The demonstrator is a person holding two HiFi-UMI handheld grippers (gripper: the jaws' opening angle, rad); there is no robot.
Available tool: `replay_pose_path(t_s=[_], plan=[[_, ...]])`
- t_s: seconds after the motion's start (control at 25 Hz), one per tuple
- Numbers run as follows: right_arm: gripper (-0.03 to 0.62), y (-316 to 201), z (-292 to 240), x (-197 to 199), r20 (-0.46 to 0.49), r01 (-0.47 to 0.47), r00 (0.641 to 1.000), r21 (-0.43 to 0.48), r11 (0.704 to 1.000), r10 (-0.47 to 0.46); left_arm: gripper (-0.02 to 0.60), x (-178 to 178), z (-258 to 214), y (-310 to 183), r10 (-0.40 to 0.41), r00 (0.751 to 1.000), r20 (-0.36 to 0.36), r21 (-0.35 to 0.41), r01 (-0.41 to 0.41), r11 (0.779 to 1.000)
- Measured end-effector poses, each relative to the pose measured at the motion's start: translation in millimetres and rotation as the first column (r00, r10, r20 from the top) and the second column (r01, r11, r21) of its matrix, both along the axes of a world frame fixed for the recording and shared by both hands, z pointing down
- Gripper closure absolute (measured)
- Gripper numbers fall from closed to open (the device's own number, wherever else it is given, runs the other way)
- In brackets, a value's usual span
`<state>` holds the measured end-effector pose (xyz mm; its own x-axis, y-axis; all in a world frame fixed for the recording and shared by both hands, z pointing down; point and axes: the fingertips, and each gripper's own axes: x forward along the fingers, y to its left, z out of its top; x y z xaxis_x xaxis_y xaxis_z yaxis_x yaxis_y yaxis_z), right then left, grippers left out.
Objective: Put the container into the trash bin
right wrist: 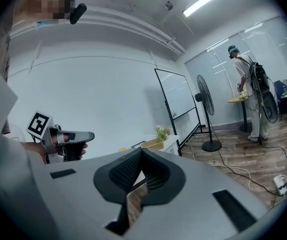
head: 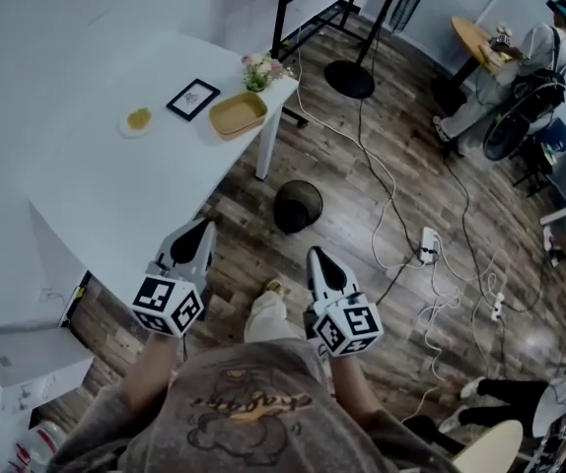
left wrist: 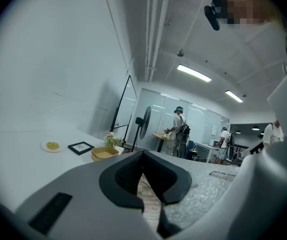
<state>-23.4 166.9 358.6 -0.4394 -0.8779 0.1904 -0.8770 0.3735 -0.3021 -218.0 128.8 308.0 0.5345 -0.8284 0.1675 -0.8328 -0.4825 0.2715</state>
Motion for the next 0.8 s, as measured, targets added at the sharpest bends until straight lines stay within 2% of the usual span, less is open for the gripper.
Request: replay_pose_path(t_s=[0.4, 0.64, 0.8], plan=[[0.594, -96, -3, 39, 0.041, 0.081, 0.996, -0.015, 0.997, -0.080, 0.578, 31, -7, -82, -0.094, 0.996, -0.002, -0.032, 0.094, 0.995], [0.594, -145, -1, 48, 0.041, 0.137, 0.990, -0.015, 0.990, -0.136, 0.578, 30, -9, -121, -0.150, 0.989, 0.011, -0.024, 0.150, 0.988], [0.594, -171, -3, 47, 0.034, 0.156, 0.987, -0.009, 0.988, -0.155, 0.578, 31, -13, -143, -0.160, 0.987, 0.026, -0.005, 0.160, 0.987]])
